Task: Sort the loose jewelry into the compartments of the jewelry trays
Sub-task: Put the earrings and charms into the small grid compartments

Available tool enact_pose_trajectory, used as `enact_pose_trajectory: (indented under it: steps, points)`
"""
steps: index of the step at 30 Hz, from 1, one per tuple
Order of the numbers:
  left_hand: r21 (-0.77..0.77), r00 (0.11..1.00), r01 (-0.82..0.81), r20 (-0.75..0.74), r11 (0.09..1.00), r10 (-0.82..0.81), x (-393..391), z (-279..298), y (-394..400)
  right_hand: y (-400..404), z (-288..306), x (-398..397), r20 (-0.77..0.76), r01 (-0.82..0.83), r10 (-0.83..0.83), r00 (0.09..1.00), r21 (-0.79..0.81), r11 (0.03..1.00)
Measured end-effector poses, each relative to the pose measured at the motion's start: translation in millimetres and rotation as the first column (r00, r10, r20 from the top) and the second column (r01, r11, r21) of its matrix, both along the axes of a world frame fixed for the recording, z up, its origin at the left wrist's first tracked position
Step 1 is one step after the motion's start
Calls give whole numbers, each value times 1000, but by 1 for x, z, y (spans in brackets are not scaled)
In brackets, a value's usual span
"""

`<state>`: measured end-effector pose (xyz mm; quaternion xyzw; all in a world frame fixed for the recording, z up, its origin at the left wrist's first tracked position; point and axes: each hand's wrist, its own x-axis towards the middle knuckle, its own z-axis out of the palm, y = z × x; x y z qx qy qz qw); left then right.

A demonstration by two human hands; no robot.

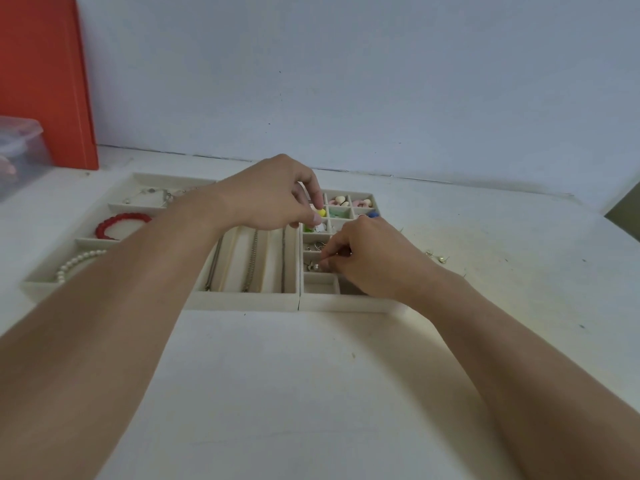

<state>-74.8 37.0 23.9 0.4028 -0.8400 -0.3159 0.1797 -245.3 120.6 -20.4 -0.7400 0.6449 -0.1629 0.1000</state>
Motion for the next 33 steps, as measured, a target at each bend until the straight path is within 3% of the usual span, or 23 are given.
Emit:
enact_pose_trajectory:
  steps: [18, 33]
  points:
    - [-48, 994, 28, 108, 998, -23, -6, -9, -2, 2, 8, -5, 106, 99, -101, 989, 19, 995]
    - [-81, 969, 55, 244, 995, -34, -6, -14, -4, 5, 7, 4, -21, 16, -14, 1000, 106, 994]
